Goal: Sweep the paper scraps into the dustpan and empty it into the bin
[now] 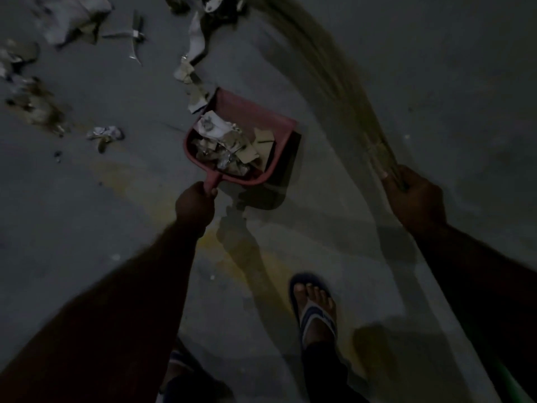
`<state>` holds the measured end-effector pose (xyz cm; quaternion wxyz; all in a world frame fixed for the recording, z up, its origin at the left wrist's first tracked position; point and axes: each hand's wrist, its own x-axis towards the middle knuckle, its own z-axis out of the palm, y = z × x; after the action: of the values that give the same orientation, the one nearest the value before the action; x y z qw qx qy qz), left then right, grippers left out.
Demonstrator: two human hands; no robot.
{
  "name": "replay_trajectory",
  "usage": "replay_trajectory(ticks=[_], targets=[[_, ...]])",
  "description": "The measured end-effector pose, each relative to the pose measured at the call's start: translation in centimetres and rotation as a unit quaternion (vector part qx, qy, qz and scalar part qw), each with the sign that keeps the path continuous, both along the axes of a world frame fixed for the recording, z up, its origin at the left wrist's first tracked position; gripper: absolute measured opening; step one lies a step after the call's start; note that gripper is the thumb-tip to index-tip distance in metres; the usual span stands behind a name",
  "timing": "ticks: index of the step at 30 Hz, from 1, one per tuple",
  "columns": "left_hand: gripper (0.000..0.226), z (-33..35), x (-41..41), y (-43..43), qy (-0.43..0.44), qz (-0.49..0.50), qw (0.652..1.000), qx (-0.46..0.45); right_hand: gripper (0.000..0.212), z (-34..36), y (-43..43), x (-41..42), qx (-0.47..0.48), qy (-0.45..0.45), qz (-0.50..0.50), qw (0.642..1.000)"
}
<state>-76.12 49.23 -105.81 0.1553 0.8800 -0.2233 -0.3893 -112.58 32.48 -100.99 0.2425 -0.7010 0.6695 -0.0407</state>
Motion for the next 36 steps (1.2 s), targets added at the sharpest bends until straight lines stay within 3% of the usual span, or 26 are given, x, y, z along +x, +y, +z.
replay_trajectory(ticks=[8,14,18,21,24,28,31,36], targets=[[0.021,0.5,3.2,9.4,-0.072,0.037,0.996,0.025,0.048,1.0,-3.0,8.5,0.003,-0.047,0.070,0.996],[0.024,-0.7,8.5,12.0,-0.086,0.031,0.993,0.079,0.054,1.9,-8.7,19.0,0.079,0.051,0.181,0.979],[0.028,-0.9,10.7,9.5,-0.097,0.002,0.991,0.097,0.050,1.5,-8.6,22.7,0.175,0.079,0.151,0.970],[0.030,-0.9,11.7,6.4,-0.081,0.006,0.991,0.106,0.054,1.4,-5.5,22.7,0.226,0.092,0.154,0.958],[0.031,-0.9,12.6,4.2,-0.067,0.028,0.992,0.103,0.056,1.3,-1.6,20.2,0.227,0.130,0.223,0.939],[0.032,-0.8,13.0,4.5,-0.074,0.012,0.993,0.092,0.039,1.4,3.5,14.9,0.230,0.051,0.203,0.950],[0.032,-0.9,12.6,5.6,-0.071,0.011,0.994,0.085,0.036,1.3,5.5,11.4,0.176,0.006,0.189,0.966],[0.031,-1.2,11.5,7.0,-0.046,0.037,0.994,0.092,0.043,1.6,3.7,11.0,0.076,0.017,0.163,0.984]])
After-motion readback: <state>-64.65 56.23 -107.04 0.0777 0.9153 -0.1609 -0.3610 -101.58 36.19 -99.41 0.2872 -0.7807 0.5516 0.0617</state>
